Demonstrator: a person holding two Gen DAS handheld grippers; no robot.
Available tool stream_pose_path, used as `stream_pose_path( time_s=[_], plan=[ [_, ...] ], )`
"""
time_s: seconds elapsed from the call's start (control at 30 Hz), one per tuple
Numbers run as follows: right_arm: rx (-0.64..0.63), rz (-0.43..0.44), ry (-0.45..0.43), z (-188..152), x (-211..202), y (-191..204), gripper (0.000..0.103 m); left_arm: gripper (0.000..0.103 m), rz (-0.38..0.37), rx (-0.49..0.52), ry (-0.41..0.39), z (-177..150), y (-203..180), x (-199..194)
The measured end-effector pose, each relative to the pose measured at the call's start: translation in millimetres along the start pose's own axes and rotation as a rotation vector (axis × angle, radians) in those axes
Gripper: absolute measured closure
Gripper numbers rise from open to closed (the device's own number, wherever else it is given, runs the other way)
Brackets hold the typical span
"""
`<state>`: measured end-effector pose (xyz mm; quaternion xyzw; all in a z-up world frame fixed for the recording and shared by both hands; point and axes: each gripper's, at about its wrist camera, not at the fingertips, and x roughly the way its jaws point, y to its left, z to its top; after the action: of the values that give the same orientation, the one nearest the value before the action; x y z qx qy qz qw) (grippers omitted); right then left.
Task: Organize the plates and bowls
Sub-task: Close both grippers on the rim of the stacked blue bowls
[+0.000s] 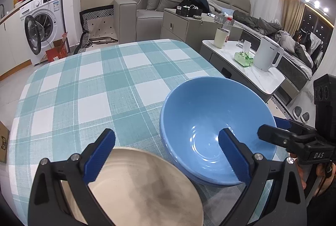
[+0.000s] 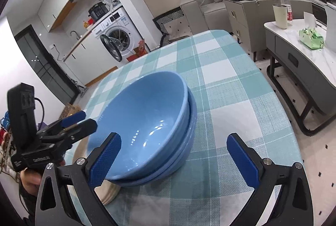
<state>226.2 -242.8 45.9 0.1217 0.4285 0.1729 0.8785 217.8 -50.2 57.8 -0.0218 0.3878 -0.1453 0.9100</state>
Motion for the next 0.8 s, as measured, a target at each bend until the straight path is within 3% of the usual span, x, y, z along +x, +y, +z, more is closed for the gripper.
stream_pose_path(
  time_s=[0.8],
  plan=[
    [0.069,0.022,0.079,-8,26,-12,0.001,0.004,-0.008,0.016,0.049,-9,-10,21]
  ],
)
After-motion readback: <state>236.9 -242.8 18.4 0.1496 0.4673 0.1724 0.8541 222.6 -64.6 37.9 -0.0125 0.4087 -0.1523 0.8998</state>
